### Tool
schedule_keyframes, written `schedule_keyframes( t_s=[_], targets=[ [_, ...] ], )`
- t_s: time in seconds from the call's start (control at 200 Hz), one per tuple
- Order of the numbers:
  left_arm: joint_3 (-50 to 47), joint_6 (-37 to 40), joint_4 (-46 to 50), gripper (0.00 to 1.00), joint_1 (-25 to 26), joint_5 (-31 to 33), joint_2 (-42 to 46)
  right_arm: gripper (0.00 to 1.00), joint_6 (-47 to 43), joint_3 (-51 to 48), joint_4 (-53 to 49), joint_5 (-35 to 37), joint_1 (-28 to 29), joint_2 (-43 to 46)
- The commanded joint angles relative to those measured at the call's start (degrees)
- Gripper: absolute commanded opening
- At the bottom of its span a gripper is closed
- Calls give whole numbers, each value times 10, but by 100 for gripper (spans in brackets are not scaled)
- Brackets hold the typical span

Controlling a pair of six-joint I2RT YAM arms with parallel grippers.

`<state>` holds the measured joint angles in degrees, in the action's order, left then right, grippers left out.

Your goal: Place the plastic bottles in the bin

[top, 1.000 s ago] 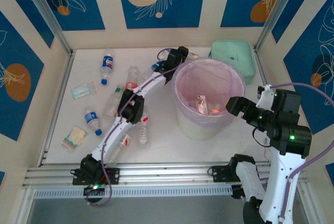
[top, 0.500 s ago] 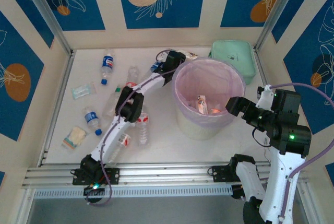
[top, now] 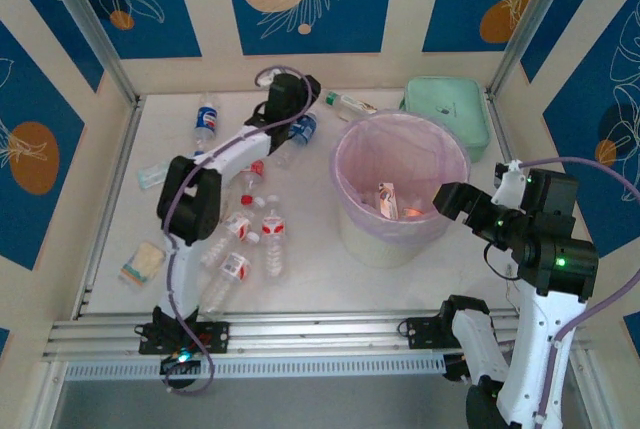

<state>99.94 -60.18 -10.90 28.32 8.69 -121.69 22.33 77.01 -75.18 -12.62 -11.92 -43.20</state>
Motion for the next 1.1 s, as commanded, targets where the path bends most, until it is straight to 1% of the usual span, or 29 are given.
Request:
schedule_keyframes(
  t_s=[0.0, 0.05, 0.075, 0.11, 0.165, 0.23, 0.3, 0.4, 0.575, 0.645, 0.765, 0.84, 0.9, 1.041, 1.091],
  targets=[
    [20, 153, 63, 58, -5, -33, 31, 91, 7, 16, 11, -26, 5, -10],
    [52, 231, 131, 67, -8, -38, 30, 91, 5, 20, 10, -25, 5, -12],
    [65, 273, 160, 74, -10, -45, 29, 91, 4, 22, 10, -23, 5, -12],
    [85, 317, 205, 80, -14, -50, 25, 91, 2, 23, 8, -21, 5, -13],
    [113, 380, 283, 86, -19, -51, 16, 91, -2, 23, 8, -16, 5, -13],
    [146, 432, 360, 94, -26, -48, -1, 91, -2, 21, 11, -14, 5, -13],
    [170, 475, 417, 99, -30, -49, -21, 91, -1, 12, 20, -20, 5, -14],
    [190, 506, 462, 99, -30, -55, -48, 91, 3, -1, 32, -30, 6, -15],
    [203, 528, 490, 100, -27, -58, -88, 91, 0, 5, 30, -37, 6, -18],
    [216, 539, 505, 99, -22, -51, -106, 91, -2, 13, 27, -45, 6, -20],
    [236, 550, 532, 99, -14, -32, -133, 92, 3, 37, 26, -80, 6, -24],
    [245, 553, 546, 94, -12, -14, -145, 92, 6, 57, 27, -92, 6, -27],
    [246, 554, 549, 87, -12, -8, -149, 92, 8, 73, 27, -101, 6, -31],
    [251, 559, 556, 74, -11, 10, -155, 92, 17, 100, 40, -125, 7, -41],
    [252, 560, 555, 68, -12, 11, -155, 92, 21, 107, 46, -132, 7, -44]
  ],
)
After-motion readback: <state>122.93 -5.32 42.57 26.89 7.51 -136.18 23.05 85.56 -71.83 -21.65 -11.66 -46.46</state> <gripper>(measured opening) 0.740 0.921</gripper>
